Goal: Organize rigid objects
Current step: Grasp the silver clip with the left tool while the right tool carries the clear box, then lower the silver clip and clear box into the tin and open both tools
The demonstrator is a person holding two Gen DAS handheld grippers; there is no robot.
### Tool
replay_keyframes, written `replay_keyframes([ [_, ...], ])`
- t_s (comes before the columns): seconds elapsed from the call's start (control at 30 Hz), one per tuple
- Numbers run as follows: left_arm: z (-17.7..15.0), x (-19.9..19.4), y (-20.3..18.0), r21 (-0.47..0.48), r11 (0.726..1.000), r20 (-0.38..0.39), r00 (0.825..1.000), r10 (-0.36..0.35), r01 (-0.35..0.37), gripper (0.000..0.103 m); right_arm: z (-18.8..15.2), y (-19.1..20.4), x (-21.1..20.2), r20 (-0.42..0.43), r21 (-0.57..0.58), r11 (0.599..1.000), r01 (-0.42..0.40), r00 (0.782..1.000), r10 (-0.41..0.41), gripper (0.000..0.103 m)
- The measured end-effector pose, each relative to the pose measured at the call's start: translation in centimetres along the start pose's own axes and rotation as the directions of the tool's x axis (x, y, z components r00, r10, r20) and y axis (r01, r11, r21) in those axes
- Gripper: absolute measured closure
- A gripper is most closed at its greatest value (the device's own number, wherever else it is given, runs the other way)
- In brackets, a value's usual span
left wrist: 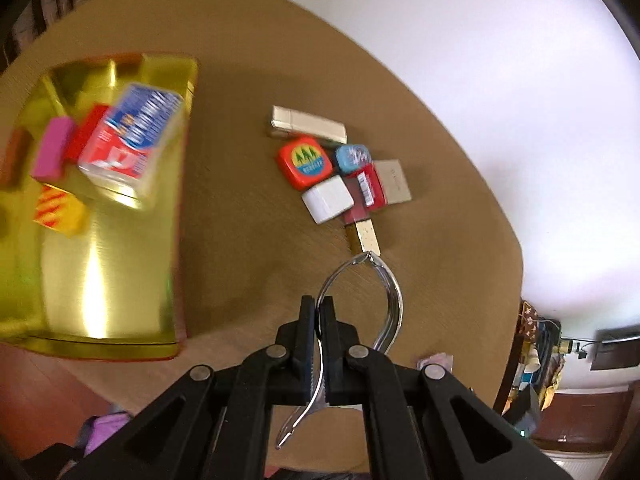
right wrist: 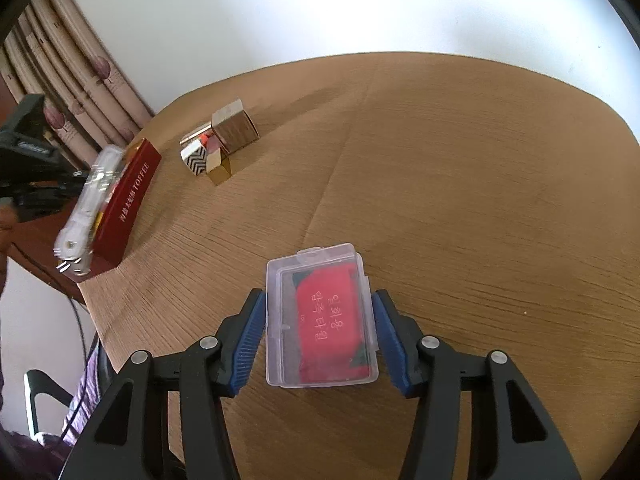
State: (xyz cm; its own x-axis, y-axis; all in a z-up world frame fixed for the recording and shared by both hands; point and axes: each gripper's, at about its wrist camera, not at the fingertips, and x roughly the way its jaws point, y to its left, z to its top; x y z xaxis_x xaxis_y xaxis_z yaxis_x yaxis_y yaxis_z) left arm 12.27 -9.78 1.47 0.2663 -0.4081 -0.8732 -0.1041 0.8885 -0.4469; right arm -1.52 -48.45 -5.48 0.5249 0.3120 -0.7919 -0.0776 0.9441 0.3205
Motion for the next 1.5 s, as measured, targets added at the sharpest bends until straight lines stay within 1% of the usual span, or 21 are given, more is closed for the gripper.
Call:
replay_keyframes([
  [0.07,0.2,-2.0,0.4,-0.005,1.0,0.02,1.0,0.005,-0.005,0.101,0.2,0.5,-0.5,0.011,0.002,1.0,-0.01,1.0,0.01,0.052],
  [0.13,0.8,-4.3,1.7,-0.005,0.999,0.06,0.998,0.032,-0.032,0.101,0.6,1.1,-1.0,0.024,0.005,1.0,-0.029,0.999,0.029,0.052],
  [0.27,2.0,-7.8,6.2,-0.019,0.991,0.123,0.983,0.135,-0.134,0.101,1.3,2.9,-1.5,0.041,-0.001,0.998,-0.07,0.997,0.07,0.052],
  [0.37,2.7,-7.6,9.2,-0.018,0.975,0.127,0.966,0.223,-0.223,0.101,2.2,4.7,-1.5,0.051,-0.007,0.994,-0.111,0.992,0.111,0.052],
  [0.5,3.5,-5.9,12.6,-0.042,0.951,0.129,0.943,0.308,-0.305,0.101,3.7,8.0,-1.4,0.058,-0.032,0.985,-0.168,0.984,0.17,0.052],
  [0.6,3.5,-5.4,15.1,-0.073,0.957,0.111,0.951,0.288,-0.281,0.101,4.6,10.7,-1.1,0.054,-0.066,0.979,-0.193,0.979,0.197,0.052],
  [0.67,3.4,-4.7,15.7,-0.075,0.956,0.115,0.95,0.289,-0.282,0.101,5.5,12.9,-0.8,0.044,-0.088,0.971,-0.224,0.973,0.228,0.052],
  [0.8,3.0,-5.0,15.9,-0.03,0.948,0.139,0.938,0.318,-0.317,0.1,7.1,17.3,0.2,0.022,-0.134,0.952,-0.275,0.96,0.281,0.052],
  [0.87,3.1,-4.3,16.1,-0.012,0.946,0.132,0.937,0.322,-0.324,0.1,7.9,19.9,1.0,0.009,-0.156,0.94,-0.303,0.951,0.308,0.052],
  [0.93,3.2,-4.3,16.8,-0.033,0.947,0.14,0.937,0.32,-0.318,0.1,8.6,22.5,2.1,-0.012,-0.173,0.928,-0.33,0.943,0.333,0.052],
  [1.03,2.8,-5.5,17.3,-0.057,0.939,0.2,0.917,0.344,-0.34,0.098,9.6,26.1,4.1,-0.055,-0.185,0.91,-0.372,0.928,0.368,0.052],
  [1.07,2.7,-5.8,17.3,-0.051,0.938,0.205,0.916,0.345,-0.341,0.098,9.7,27.1,4.7,-0.071,-0.19,0.906,-0.378,0.926,0.372,0.052],
  [1.1,2.5,-6.2,17.3,-0.045,0.944,0.211,0.92,0.33,-0.328,0.097,9.8,27.9,5.4,-0.085,-0.197,0.904,-0.38,0.925,0.37,0.052],
  [1.13,2.1,-6.9,17.5,-0.045,0.957,0.234,0.928,0.289,-0.287,0.097,9.8,29.2,6.5,-0.105,-0.211,0.903,-0.374,0.927,0.359,0.052],
  [1.17,1.8,-7.5,17.8,-0.052,0.965,0.259,0.93,0.262,-0.258,0.093,9.9,30.0,7.3,-0.119,-0.216,0.905,-0.366,0.93,0.348,0.052],
  [1.2,1.6,-8.0,18.2,-0.067,0.963,0.284,0.92,0.271,-0.263,0.088,9.9,30.8,8.2,-0.133,-0.221,0.907,-0.36,0.932,0.338,0.052],
  [1.27,1.3,-8.8,19.0,-0.101,0.945,0.307,0.894,0.327,-0.311,0.088,9.9,32.1,9.7,-0.154,-0.233,0.913,-0.336,0.939,0.306,0.052],
  [1.3,1.0,-9.2,19.5,-0.118,0.945,0.323,0.889,0.326,-0.304,0.088,9.8,32.6,10.3,-0.159,-0.242,0.917,-0.317,0.945,0.285,0.052],
  [1.37,0.3,-9.9,20.2,-0.13,0.958,0.34,0.895,0.287,-0.257,0.088,9.5,33.7,11.8,-0.187,-0.261,0.925,-0.277,0.954,0.233,0.052],
  [1.43,-0.6,-10.4,20.7,-0.14,0.963,0.363,0.893,0.268,-0.232,0.088,9.0,34.5,12.9,-0.201,-0.281,0.93,-0.238,0.962,0.186,0.052],
  [1.5,-1.5,-10.8,20.8,-0.127,0.969,0.378,0.893,0.244,-0.211,0.087,8.6,34.7,13.7,-0.216,-0.291,0.93,-0.226,0.962,0.166,0.052],
])
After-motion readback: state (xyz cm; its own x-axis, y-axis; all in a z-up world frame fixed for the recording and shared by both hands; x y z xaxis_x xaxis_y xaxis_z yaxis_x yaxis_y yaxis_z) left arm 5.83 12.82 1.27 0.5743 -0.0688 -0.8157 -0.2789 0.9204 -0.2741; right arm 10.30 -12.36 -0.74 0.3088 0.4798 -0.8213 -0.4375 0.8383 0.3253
